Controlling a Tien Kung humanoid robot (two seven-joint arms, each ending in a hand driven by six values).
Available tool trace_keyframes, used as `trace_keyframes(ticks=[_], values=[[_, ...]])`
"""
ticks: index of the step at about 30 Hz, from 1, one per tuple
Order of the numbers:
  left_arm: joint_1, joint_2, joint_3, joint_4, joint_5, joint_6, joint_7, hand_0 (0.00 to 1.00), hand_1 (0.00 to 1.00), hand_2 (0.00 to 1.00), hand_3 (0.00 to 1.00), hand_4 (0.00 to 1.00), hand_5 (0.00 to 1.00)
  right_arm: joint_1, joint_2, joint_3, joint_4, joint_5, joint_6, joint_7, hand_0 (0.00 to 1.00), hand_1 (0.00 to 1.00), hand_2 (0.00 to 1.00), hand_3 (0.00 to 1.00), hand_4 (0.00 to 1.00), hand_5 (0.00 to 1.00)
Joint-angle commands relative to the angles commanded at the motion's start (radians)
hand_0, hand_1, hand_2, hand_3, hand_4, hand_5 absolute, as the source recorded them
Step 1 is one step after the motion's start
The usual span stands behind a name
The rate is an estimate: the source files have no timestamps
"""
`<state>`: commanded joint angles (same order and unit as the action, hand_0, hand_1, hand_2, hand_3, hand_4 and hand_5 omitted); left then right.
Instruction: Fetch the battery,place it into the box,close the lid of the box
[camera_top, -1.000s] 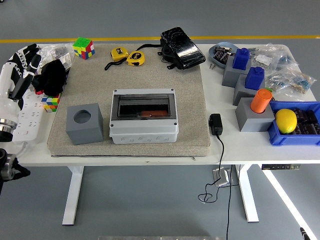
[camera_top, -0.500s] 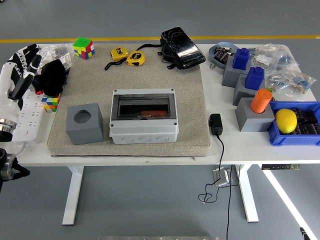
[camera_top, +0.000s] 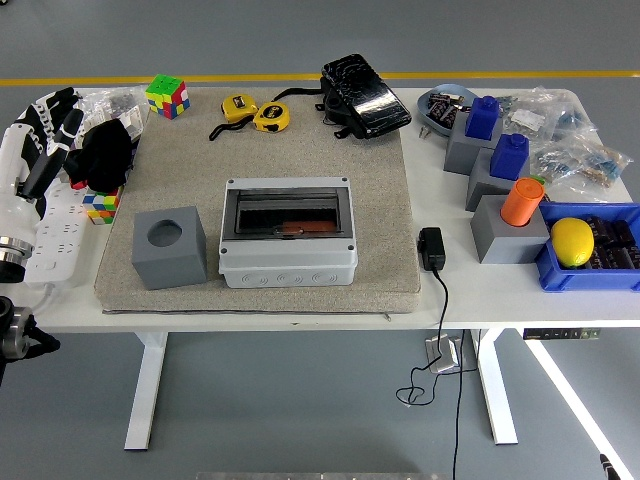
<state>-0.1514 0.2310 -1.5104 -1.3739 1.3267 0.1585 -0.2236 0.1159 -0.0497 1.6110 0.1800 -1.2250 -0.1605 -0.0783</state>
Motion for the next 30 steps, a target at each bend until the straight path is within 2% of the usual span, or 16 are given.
trace_keyframes(ticks=[30], values=[[0.0, -0.001, -0.002, 0.0, 0.002, 0.004, -0.001, 0.9, 0.904, 0.86, 0.833, 0.998, 0.8, 0.001, 0.0, -0.001, 0.0, 0.0, 0.0, 0.0, 0.806, 0.762, 0.748, 0.789, 0.998, 0.998]])
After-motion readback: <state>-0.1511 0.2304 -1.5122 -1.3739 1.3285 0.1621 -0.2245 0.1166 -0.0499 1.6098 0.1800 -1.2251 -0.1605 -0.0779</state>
